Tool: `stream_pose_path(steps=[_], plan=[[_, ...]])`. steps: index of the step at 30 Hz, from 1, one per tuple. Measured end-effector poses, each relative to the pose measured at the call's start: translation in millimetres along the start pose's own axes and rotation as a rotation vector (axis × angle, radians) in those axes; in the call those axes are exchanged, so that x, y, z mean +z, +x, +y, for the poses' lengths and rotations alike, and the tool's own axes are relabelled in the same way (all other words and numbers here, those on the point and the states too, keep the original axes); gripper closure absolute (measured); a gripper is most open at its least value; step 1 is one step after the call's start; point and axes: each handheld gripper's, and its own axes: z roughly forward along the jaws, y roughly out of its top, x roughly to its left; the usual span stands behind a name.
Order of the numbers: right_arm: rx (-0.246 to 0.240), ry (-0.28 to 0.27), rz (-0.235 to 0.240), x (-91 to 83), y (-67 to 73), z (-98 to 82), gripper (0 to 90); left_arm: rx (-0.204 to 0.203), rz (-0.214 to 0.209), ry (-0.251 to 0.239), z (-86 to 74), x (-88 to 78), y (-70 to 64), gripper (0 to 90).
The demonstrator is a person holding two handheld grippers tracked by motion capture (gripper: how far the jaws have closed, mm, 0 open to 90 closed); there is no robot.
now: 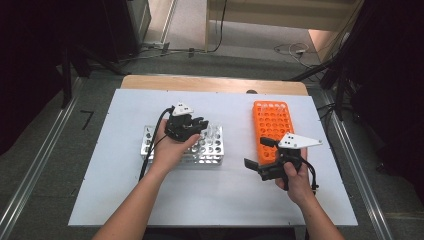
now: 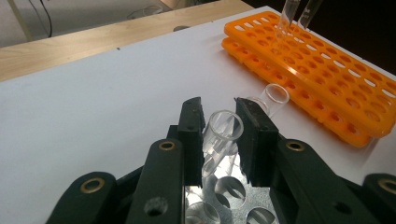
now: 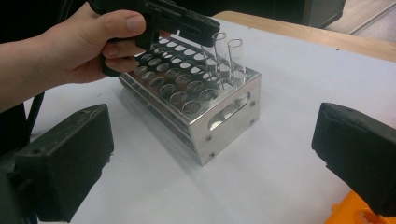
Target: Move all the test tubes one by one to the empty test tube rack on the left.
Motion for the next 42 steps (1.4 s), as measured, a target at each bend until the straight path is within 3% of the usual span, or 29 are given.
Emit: stream_pose_path(steps=[12,21,31,40,42], plan=[[0.003,0.000,0.001,-0.3,-1.2,-0.2,0.0,-0.020,-0.015,-0.026,1.1,-8.3,-2.5,58.4],[0.008,0.001,-0.004,-0.4,-3.5,-0.6,0.0,0.018,-0.045,-0.075,0.3,-30.9,-15.3,31.6],[0.013,0.006,-0.024,1.9,-9.1,0.7,0.0,0.013,-0.078,-0.103,-17.7,-54.1,-29.8,11.0],[0.037,0.003,-0.077,-0.3,-25.0,2.2,0.0,0.035,-0.104,-0.118,-32.2,-73.6,-37.7,0.2],[0.043,0.005,-0.094,0.0,-29.3,1.7,0.0,0.023,-0.117,-0.139,-35.5,-77.5,-37.6,0.0]])
